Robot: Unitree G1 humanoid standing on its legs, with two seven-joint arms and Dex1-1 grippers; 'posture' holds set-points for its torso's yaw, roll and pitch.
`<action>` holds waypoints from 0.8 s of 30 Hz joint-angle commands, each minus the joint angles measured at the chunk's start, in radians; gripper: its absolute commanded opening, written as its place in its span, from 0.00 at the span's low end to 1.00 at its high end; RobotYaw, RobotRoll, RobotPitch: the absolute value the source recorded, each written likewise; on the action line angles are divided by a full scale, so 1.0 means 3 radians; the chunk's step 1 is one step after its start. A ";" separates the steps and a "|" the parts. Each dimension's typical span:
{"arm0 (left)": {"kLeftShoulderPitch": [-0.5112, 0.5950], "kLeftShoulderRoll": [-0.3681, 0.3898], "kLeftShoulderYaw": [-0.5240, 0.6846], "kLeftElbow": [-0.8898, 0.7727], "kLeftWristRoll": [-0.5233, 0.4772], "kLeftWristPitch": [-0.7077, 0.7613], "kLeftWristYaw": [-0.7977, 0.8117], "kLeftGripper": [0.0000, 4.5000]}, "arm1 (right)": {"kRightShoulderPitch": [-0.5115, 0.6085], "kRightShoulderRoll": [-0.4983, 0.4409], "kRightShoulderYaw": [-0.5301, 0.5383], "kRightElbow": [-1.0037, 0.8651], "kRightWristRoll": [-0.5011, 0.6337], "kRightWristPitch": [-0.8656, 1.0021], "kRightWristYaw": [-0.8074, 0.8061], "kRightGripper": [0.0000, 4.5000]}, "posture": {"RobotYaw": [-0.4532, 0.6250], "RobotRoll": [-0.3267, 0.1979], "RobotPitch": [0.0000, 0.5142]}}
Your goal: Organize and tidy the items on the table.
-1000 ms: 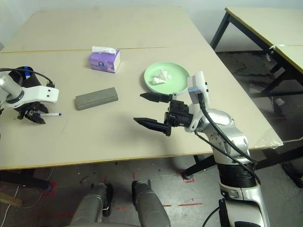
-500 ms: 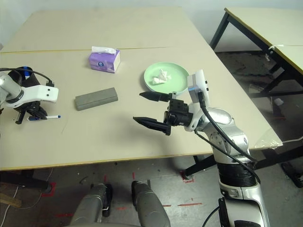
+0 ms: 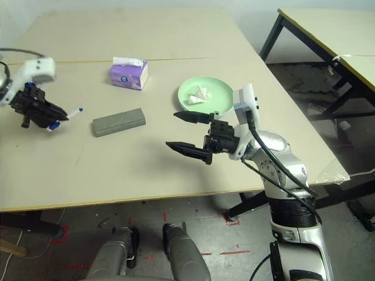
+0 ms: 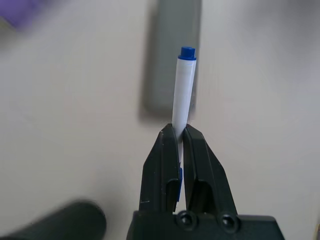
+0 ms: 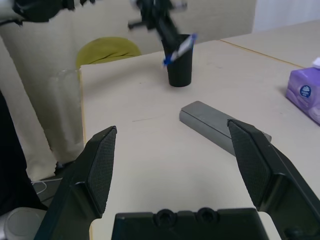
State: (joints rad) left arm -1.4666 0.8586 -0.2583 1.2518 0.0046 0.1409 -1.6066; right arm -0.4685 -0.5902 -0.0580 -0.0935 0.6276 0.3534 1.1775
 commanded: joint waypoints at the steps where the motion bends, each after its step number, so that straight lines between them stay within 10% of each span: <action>1: -0.0098 0.0146 0.0515 0.0004 -0.0315 0.0398 0.0019 0.01 | -0.0020 0.0026 -0.0004 0.0039 -0.0009 -0.0038 0.0006 1.00 | 0.32 0.62 0.33; 9: 0.0219 0.0449 0.1449 0.0012 -0.0714 0.0416 0.1104 0.01 | -0.0024 0.0061 0.0012 0.0049 -0.0001 -0.0025 0.0026 1.00 | 0.35 0.62 0.33; 24: 0.0836 0.0447 0.1901 0.0010 -0.0682 -0.0479 0.2324 0.01 | -0.0063 0.0151 -0.0069 0.0074 0.0064 0.0077 -0.0148 1.00 | 0.35 0.62 0.32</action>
State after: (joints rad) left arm -1.2343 0.9964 0.3004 1.2530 -0.2036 0.0176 -0.9274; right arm -0.4925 -0.5431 -0.0648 -0.0650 0.6359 0.3717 1.1346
